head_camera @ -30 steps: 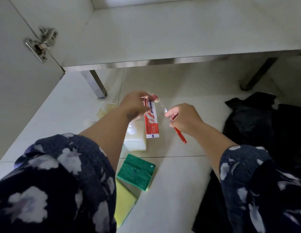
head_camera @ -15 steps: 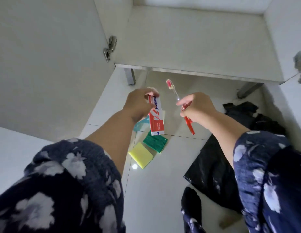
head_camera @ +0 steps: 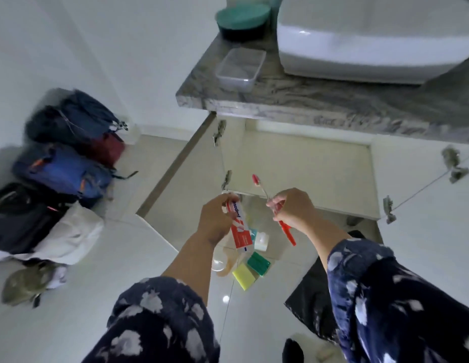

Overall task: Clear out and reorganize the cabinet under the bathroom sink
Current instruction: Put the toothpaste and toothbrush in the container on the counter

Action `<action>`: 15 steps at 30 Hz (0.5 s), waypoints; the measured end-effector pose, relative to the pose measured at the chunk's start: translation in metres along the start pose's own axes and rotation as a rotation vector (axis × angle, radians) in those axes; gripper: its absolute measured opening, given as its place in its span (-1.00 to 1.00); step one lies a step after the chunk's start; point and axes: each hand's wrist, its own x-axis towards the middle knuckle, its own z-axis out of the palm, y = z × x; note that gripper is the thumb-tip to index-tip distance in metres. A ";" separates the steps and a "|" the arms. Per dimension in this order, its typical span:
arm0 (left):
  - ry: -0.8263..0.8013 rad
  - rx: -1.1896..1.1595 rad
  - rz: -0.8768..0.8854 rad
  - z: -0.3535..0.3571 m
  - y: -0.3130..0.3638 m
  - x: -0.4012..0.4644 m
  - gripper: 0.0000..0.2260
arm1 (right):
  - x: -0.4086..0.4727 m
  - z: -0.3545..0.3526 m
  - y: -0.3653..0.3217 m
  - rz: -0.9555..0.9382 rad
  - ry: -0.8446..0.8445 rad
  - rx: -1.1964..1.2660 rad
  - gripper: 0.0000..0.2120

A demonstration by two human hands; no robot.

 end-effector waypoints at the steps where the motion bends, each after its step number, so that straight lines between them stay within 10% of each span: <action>1: 0.016 0.006 0.000 -0.004 0.013 0.000 -0.71 | -0.003 -0.013 -0.009 -0.012 -0.001 0.000 -0.63; 15: 0.126 -0.233 0.020 -0.037 0.110 0.106 -0.61 | 0.077 -0.100 -0.071 -0.133 0.121 0.015 -0.65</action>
